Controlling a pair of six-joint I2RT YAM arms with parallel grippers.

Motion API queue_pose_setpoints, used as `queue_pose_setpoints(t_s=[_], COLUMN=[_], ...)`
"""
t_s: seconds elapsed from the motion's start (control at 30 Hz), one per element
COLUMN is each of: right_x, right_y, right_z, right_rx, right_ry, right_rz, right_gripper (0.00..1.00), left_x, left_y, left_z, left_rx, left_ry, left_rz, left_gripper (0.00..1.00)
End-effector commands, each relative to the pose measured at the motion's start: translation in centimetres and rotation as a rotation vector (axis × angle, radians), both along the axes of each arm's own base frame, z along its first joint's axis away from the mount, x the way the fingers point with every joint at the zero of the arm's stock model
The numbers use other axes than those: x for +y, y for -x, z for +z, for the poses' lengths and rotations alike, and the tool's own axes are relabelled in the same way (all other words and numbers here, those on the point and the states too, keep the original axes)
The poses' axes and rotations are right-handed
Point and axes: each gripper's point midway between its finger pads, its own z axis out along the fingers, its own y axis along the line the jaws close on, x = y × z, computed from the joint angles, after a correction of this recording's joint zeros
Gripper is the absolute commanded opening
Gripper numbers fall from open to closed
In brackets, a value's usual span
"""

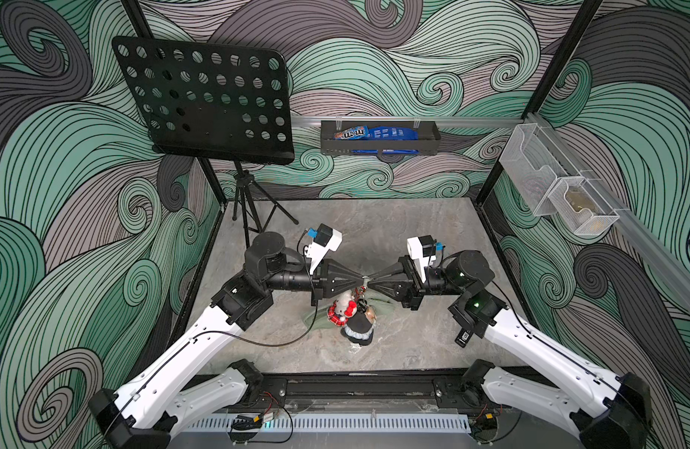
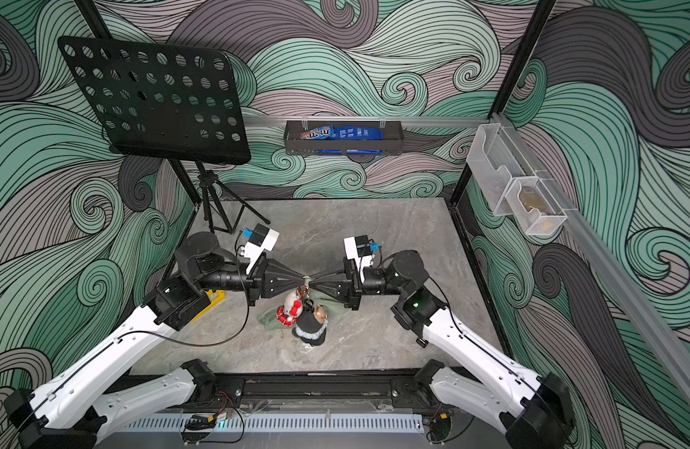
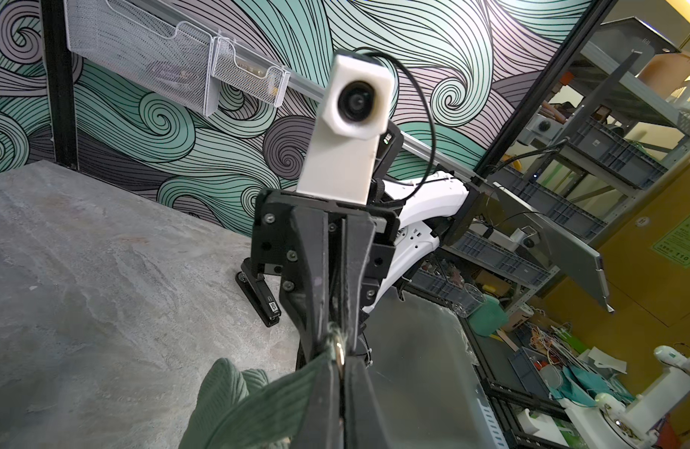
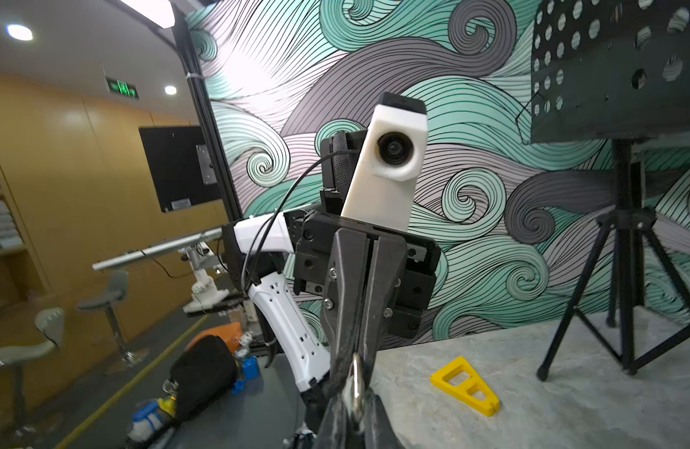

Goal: Remove the decoration from the bag
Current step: Pick up the bag from the center of the board.

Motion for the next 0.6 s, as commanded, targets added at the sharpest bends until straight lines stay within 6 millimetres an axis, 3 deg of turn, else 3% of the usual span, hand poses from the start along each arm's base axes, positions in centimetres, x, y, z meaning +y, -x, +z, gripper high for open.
queue_pose_setpoints(t_s=[0.0, 0.1, 0.13, 0.2, 0.27, 0.57], right_x=[-0.2, -0.4, -0.4, -0.7, -1.1, -3.2], right_y=[0.5, 0.7, 0.7, 0.3, -0.1, 0.8], right_z=[0.5, 0.7, 0.8, 1.2, 1.6, 4.2], right_rx=[-0.010, -0.012, -0.013, -0.010, -0.003, -0.040], right_ry=[-0.019, -0.026, -0.029, -0.034, -0.041, -0.139], right_rz=[0.012, 0.011, 0.009, -0.027, -0.070, -0.145], right_gripper=[0.00, 0.00, 0.00, 0.00, 0.00, 0.00], left_x=[-0.1, 0.0, 0.1, 0.5, 1.1, 3.2], left_y=[0.4, 0.2, 0.1, -0.1, -0.1, -0.9], left_z=[1.2, 1.3, 1.3, 1.5, 1.8, 0.6], left_rx=[-0.060, -0.065, -0.068, -0.087, -0.120, -0.238], left_ry=[0.040, 0.043, 0.044, 0.052, 0.065, 0.115], left_rz=[-0.012, 0.010, 0.024, 0.060, 0.098, 0.270], left_gripper=[0.00, 0.00, 0.07, 0.35, 0.47, 0.56])
